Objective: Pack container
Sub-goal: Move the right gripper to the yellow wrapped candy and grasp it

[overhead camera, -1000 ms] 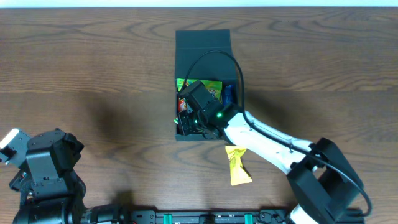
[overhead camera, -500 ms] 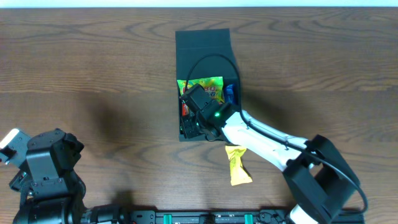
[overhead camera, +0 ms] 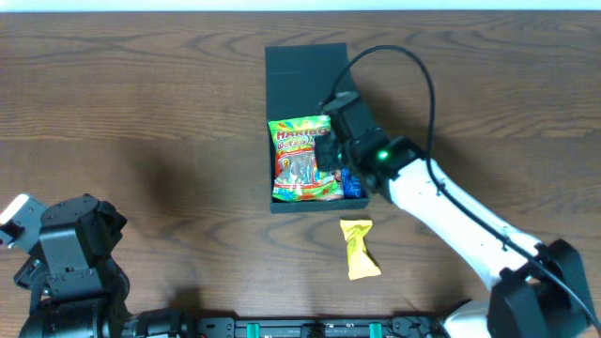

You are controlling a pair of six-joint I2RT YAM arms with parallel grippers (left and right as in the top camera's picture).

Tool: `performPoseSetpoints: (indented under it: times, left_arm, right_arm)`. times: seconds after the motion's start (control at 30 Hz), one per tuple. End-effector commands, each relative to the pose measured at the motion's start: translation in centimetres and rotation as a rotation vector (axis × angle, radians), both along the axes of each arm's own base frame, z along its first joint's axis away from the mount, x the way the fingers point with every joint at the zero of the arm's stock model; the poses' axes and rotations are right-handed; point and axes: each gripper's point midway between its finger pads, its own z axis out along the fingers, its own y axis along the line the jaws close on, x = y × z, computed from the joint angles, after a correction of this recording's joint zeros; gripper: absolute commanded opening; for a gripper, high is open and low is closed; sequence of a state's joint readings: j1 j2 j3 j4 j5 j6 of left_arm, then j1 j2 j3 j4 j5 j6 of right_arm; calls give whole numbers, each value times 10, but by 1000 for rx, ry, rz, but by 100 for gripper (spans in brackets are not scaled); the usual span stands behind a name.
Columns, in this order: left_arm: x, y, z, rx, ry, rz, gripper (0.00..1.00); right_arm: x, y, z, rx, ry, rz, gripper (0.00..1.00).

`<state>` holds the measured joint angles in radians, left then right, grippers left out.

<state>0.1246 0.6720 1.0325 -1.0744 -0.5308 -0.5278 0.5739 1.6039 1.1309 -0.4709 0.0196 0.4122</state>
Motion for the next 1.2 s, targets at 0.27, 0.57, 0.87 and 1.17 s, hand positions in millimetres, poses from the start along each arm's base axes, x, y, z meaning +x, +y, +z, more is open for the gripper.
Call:
performPoseSetpoints:
  times: [0.27,0.57,0.87,1.17]
  left_arm:
    - [-2,2,4,3,-14,21,95]
    - [-2,2,4,3,-14,21,95]
    - [-2,2,4,3,-14,21,95]
    - [-2,2,4,3,-14,21,95]
  right_arm:
    - [23,10,-31,82,40,14,2]
    - [13,10,-57,9,83,17,1]
    - [-4,-39,51,-93,-140,-65,1]
    - [-118,-98,36,-183,124,-148,1]
